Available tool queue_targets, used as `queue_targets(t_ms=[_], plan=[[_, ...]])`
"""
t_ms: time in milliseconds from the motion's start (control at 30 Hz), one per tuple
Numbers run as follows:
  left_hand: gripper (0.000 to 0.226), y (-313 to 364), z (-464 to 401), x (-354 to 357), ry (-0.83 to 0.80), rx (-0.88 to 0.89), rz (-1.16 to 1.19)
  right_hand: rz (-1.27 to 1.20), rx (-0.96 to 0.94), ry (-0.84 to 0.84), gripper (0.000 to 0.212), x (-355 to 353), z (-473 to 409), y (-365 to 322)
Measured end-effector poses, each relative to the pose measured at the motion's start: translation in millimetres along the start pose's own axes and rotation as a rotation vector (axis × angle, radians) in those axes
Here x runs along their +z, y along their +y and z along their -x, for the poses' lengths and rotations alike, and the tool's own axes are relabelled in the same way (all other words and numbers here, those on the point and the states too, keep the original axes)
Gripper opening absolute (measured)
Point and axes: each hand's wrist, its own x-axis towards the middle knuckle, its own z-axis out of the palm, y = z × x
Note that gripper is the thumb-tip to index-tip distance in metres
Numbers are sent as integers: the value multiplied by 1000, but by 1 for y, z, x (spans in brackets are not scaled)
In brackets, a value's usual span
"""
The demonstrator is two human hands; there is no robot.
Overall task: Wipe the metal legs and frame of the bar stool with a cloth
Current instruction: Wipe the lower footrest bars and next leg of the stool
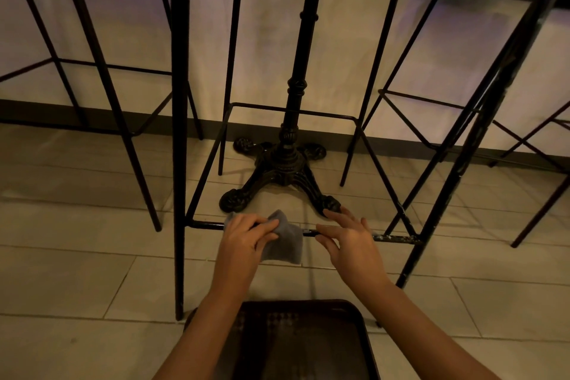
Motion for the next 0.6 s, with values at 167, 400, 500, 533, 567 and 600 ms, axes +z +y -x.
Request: queue_targets(t_ms=[167, 400, 500, 533, 567, 600], plan=[[22, 3, 4, 8, 40, -56, -1, 7, -14, 7, 20, -2, 2, 1], [25, 29, 1, 31, -22, -52, 1, 12, -6, -33, 29, -5, 1, 2], [27, 27, -2, 27, -39, -19, 3, -52, -37, 46, 48, -5, 1, -2], [29, 25, -3, 24, -47, -5, 18, -59, -83, 57, 51, -3, 1, -6], [31, 22, -4, 21, -60, -2, 48, -50, -131, 45, 52, 0, 1, -10], [34, 20, -4, 17, -70, -12, 83, -30, -177, 37, 52, 5, 2, -13]])
